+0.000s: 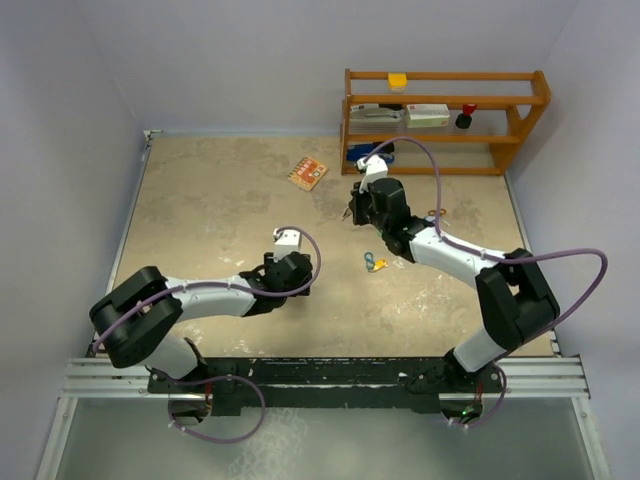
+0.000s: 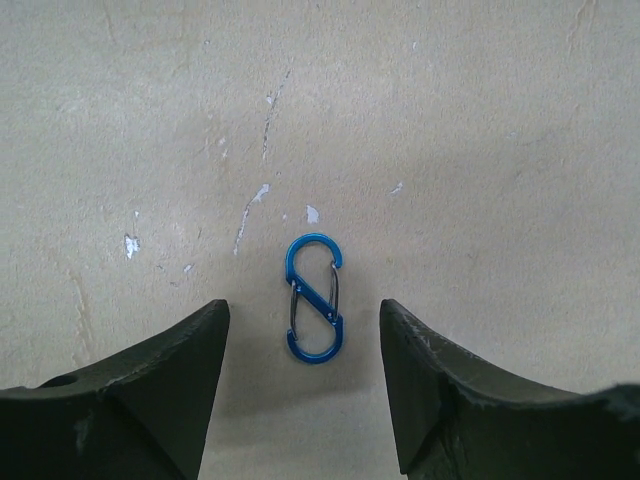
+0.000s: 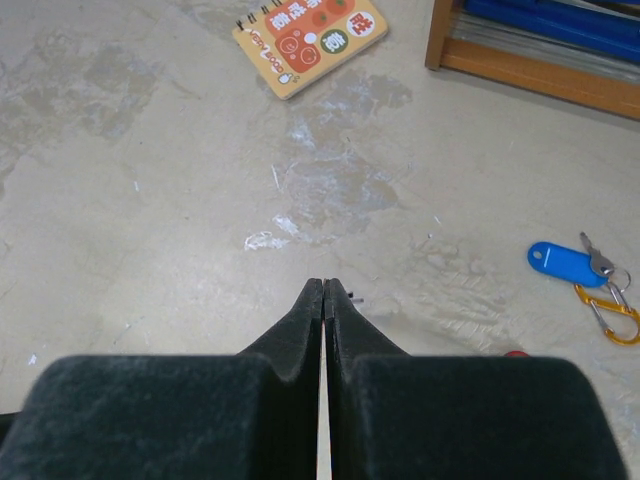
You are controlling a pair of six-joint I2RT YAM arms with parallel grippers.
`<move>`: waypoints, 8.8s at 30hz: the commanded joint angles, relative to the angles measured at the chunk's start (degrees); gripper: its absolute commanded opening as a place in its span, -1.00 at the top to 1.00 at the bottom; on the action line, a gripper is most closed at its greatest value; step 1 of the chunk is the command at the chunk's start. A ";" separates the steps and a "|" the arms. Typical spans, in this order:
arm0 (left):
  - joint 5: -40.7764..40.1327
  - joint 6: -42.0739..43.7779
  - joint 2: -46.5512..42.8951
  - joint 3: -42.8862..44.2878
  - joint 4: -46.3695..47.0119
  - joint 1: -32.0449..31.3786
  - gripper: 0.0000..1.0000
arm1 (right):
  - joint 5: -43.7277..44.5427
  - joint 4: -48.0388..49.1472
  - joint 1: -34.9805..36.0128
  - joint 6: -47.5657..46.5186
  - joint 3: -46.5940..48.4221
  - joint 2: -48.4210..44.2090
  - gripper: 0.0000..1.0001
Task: Put the keys on the keyring
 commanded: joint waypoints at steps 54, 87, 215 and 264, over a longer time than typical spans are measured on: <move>-15.78 -2.14 -0.27 5.03 -7.90 -5.67 1.00 | -0.50 -1.42 0.71 -0.18 -1.44 -6.38 1.00; 8.09 11.04 -3.27 15.20 0.91 5.54 1.00 | -23.23 4.81 7.04 -12.05 -9.17 -9.76 1.00; 14.44 10.87 -2.18 17.82 2.91 5.65 1.00 | -23.15 4.33 7.47 -13.74 -8.46 -7.37 1.00; 17.29 10.13 -2.51 15.71 4.49 6.35 1.00 | -21.11 5.21 7.50 -13.24 -9.24 -8.32 1.00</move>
